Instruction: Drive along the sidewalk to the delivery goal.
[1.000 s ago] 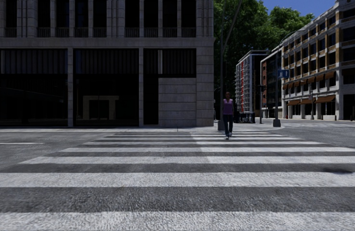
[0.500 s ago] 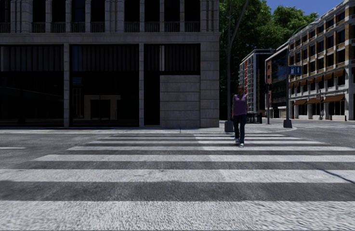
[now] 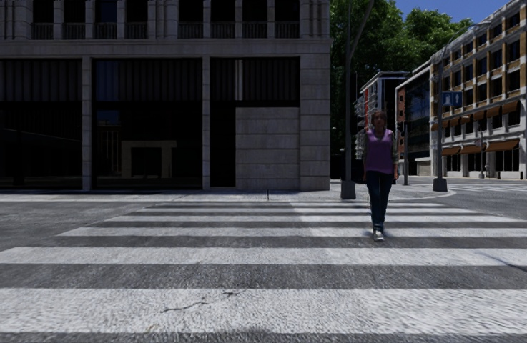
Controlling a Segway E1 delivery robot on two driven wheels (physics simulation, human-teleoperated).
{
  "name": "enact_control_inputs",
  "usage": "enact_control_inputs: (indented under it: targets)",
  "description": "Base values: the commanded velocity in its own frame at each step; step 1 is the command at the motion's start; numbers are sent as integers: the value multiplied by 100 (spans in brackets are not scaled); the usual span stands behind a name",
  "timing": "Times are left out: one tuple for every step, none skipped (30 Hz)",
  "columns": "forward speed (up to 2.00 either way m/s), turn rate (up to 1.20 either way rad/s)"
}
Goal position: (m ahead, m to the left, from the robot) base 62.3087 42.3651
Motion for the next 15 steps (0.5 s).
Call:
enact_control_inputs:
  targets:
    - [169,0]
    - [169,0]
    - [169,0]
    - [169,0]
    - [169,0]
    - [169,0]
    - [169,0]
    - [169,0]
    - [169,0]
    - [169,0]
    - [169,0]
    - [169,0]
    - [169,0]
    - [169,0]
    - [169,0]
